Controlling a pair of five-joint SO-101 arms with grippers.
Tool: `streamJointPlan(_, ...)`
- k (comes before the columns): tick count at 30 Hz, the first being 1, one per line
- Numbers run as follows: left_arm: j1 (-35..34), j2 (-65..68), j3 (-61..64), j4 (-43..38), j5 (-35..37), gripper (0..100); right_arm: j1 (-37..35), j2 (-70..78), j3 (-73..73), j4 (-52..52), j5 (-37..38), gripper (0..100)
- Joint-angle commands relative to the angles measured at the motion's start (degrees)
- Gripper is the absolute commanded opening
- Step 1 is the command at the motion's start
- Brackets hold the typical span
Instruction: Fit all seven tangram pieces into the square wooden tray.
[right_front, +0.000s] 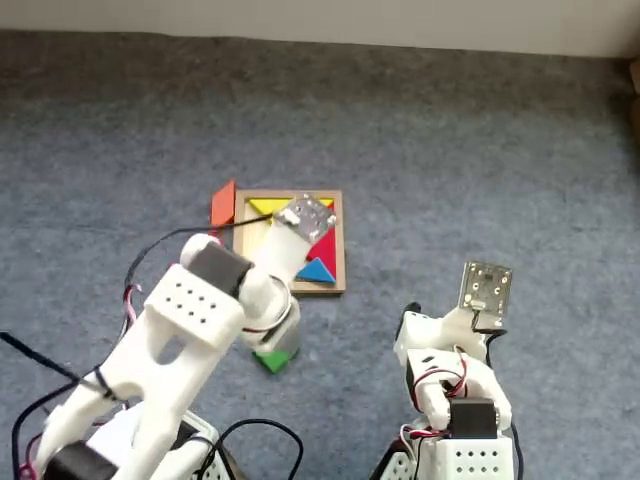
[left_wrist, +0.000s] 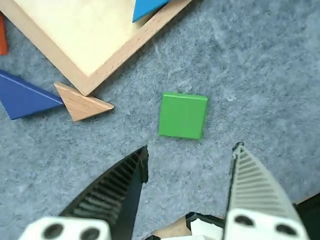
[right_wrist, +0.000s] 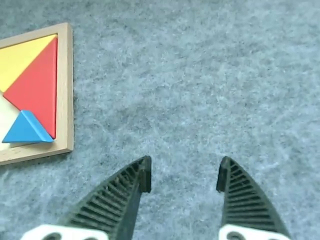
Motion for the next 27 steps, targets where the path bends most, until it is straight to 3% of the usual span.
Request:
streamJointPlan(1, 1.3, -4.4, 9.1, -8.0, 1.1, 27, 0.7, 0.8, 7.3, 0.3, -0.5, 21.7)
streamJointPlan(12, -3.5, -4.4, 25.6, -29.8, 1.0, 27, 0.7, 0.8, 7.3, 0.3, -0.5, 21.7)
streamJointPlan(27, -0.7, -4.4, 26.9, -30.3, 0.9, 26, 0.7, 0.8, 7.3, 0.3, -0.5, 21.7)
